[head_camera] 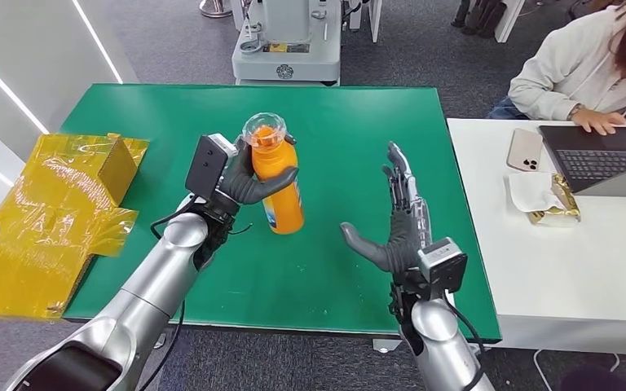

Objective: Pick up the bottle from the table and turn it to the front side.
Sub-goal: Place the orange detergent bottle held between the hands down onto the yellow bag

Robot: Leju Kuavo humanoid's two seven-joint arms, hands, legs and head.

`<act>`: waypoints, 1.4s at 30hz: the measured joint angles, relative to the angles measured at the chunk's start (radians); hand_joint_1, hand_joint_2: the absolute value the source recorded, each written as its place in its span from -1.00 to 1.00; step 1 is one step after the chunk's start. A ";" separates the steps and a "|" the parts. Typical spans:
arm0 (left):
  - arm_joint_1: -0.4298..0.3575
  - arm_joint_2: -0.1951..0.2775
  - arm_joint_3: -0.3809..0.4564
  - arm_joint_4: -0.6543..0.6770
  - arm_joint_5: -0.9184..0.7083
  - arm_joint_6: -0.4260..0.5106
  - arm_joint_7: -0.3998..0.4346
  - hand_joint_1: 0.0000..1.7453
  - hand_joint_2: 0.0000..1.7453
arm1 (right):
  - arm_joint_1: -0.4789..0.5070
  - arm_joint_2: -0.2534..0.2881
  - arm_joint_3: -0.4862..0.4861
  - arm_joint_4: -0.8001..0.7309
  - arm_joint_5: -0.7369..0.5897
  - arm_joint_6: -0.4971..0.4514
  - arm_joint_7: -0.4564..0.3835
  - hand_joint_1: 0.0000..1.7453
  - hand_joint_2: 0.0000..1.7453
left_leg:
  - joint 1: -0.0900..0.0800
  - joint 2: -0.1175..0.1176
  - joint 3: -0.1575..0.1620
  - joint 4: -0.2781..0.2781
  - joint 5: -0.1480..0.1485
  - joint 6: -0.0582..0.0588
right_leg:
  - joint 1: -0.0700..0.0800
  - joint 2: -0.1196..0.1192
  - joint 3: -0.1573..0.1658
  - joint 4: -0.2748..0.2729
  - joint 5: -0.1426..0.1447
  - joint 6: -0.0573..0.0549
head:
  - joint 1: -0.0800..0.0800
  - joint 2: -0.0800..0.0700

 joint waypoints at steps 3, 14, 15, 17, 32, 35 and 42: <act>0.000 0.004 0.000 0.000 -0.026 0.022 -0.002 1.00 1.00 | 0.014 -0.006 0.002 -0.035 0.000 -0.002 -0.001 -1.00 1.00 | 0.000 0.000 0.000 0.000 0.000 0.000 | 0.000 0.000 0.000 0.000 0.000 0.000 | 0.000 0.000; -0.027 0.034 0.007 0.012 -0.412 0.377 -0.093 1.00 1.00 | 0.017 -0.017 0.018 -0.111 0.012 -0.030 0.018 -1.00 1.00 | 0.000 0.000 0.000 0.000 0.000 0.000 | 0.000 0.000 0.000 0.000 0.000 0.000 | 0.000 0.000; -0.027 0.036 0.011 0.017 -0.424 0.383 -0.098 1.00 1.00 | 0.017 -0.017 0.019 -0.113 0.011 -0.032 0.018 -1.00 1.00 | 0.000 0.000 0.000 0.000 0.000 0.000 | 0.000 0.000 0.000 0.000 0.000 0.000 | 0.000 0.000; -0.027 0.039 0.016 0.025 -0.435 0.387 -0.104 1.00 1.00 | 0.017 -0.018 0.022 -0.115 0.010 -0.032 0.017 -1.00 1.00 | 0.000 0.000 0.000 0.000 0.000 0.000 | 0.000 0.000 0.000 0.000 0.000 0.000 | 0.000 0.000; -0.027 0.123 0.023 0.115 -1.087 0.780 0.105 1.00 1.00 | 0.044 -0.035 0.045 -0.118 -0.008 -0.045 -0.020 -1.00 1.00 | 0.000 0.001 0.000 -0.001 0.000 0.000 | 0.000 0.001 0.000 0.000 0.000 0.000 | 0.000 0.000; -0.019 0.156 0.034 0.118 -1.318 0.785 0.212 1.00 1.00 | 0.054 -0.044 0.056 -0.118 -0.018 -0.052 -0.026 -1.00 1.00 | 0.000 0.001 0.000 -0.001 0.000 0.000 | 0.000 0.001 0.000 0.000 0.000 0.000 | 0.000 0.000; 0.021 0.207 0.123 0.103 -1.586 0.785 0.310 1.00 1.00 | 0.080 -0.052 0.063 -0.127 -0.020 -0.067 -0.033 -1.00 1.00 | 0.000 0.000 0.000 -0.001 0.000 0.000 | 0.000 0.000 0.000 0.000 0.000 0.000 | 0.000 0.000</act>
